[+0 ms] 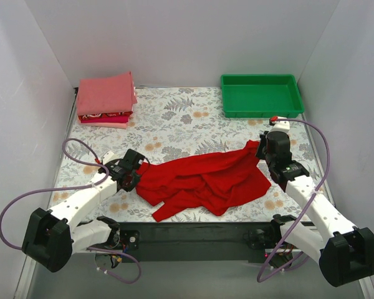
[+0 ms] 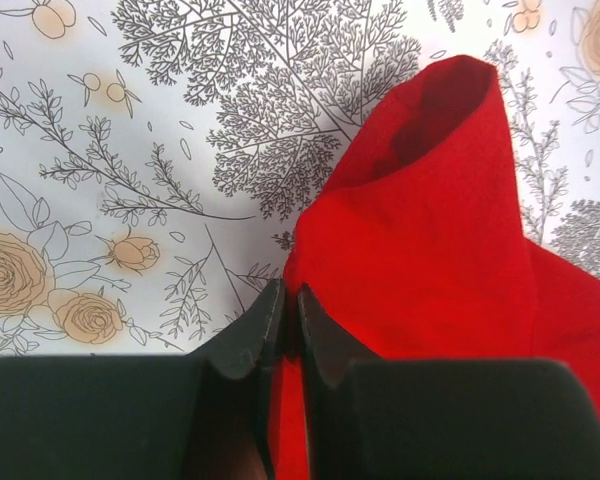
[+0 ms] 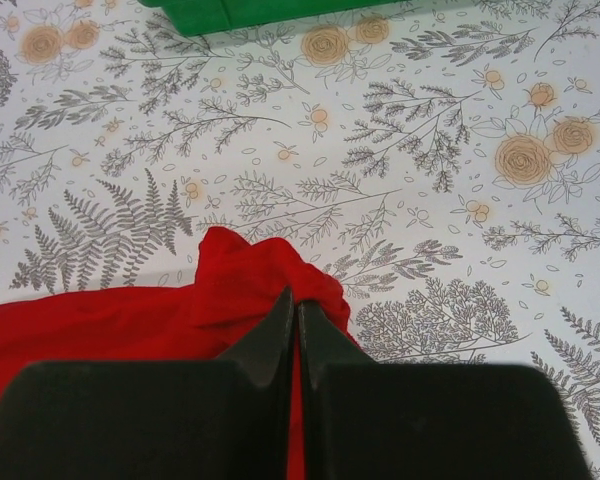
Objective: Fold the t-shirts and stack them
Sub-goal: Flatten the tshirt out
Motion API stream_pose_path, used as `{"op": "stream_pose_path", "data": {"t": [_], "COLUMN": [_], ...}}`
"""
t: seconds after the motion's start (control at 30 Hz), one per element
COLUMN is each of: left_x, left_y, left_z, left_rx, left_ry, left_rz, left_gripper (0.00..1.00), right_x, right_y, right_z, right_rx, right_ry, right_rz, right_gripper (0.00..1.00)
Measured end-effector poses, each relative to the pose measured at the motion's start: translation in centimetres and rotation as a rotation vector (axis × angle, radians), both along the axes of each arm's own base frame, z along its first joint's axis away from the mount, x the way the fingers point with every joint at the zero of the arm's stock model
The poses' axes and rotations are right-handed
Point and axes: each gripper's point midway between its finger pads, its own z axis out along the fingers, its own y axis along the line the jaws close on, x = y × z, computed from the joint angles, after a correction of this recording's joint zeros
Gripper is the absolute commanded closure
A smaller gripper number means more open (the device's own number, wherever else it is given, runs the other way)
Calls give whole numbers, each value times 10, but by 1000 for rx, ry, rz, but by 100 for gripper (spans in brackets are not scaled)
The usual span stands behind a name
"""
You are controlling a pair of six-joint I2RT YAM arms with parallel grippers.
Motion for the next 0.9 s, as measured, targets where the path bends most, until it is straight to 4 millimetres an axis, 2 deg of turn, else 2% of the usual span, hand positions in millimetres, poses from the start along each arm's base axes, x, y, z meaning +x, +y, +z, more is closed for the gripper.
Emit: {"op": "stream_pose_path", "data": {"t": [0.17,0.33,0.37,0.43,0.47,0.67,0.8,0.87,0.9], "left_x": [-4,-4,-4,-2,-1,5,18,32,44], "left_y": [1,-1,-2,-4,-5,-8,-10,-12,-14], "left_z": [-6,-5,-4,-3,-3,1,21,46,67], "left_rx": [4,-4,-9,-17,-20,-31,-40,-43,-47], "left_ry": [17,10,7,-1,-3,-32,-125,-201,-263], "left_rz": [-10,-22,-27,-35,-37,-54,-64,-65,-66], "left_gripper": [82,82,83,98,100,100,100,100,100], "right_x": [0,0,0,0,0,0,0,3,5], "right_y": [-2,-3,-3,-3,-3,-3,-3,-1,1], "right_z": [-6,-9,-9,-10,-10,-10,-7,3,13], "right_rx": [-13,-20,-21,-22,-22,-24,-26,-22,-18], "right_ry": [20,31,33,33,33,33,33,17,0], "right_rz": [-5,-8,-9,-9,-10,-10,-7,1,8], "right_gripper": [99,99,99,99,99,99,99,99,99]}}
